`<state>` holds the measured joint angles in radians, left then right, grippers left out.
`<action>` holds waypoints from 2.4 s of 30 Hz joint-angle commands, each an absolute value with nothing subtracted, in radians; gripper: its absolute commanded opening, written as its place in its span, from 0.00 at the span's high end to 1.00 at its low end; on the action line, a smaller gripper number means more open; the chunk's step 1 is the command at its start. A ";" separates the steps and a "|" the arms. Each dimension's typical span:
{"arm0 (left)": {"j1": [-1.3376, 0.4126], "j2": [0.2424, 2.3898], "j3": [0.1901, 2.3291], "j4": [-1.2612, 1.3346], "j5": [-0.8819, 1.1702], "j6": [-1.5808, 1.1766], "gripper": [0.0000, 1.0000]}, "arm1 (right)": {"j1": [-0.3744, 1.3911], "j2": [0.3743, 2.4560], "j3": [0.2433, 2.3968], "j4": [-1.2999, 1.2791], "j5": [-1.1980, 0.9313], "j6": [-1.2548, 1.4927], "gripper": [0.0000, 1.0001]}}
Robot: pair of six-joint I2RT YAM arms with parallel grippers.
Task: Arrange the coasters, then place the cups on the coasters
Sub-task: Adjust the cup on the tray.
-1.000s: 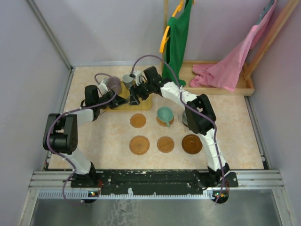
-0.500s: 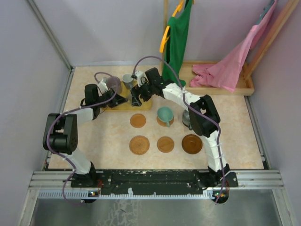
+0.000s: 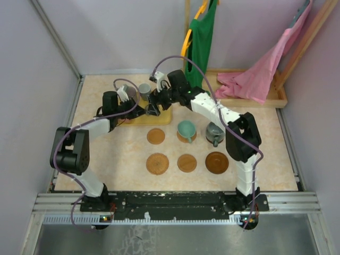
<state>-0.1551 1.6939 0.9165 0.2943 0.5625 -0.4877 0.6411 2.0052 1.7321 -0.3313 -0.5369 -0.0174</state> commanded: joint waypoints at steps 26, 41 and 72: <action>-0.412 1.724 0.939 0.260 -0.119 -0.294 1.00 | 0.694 1.367 1.368 -0.291 -0.510 0.133 0.11; -0.520 1.710 0.875 0.276 -0.356 -0.252 0.99 | 0.684 1.279 1.298 -0.302 -0.479 0.144 0.11; -0.563 1.696 0.875 0.247 -0.385 -0.248 0.59 | 0.679 1.241 1.230 -0.262 -0.467 0.175 0.11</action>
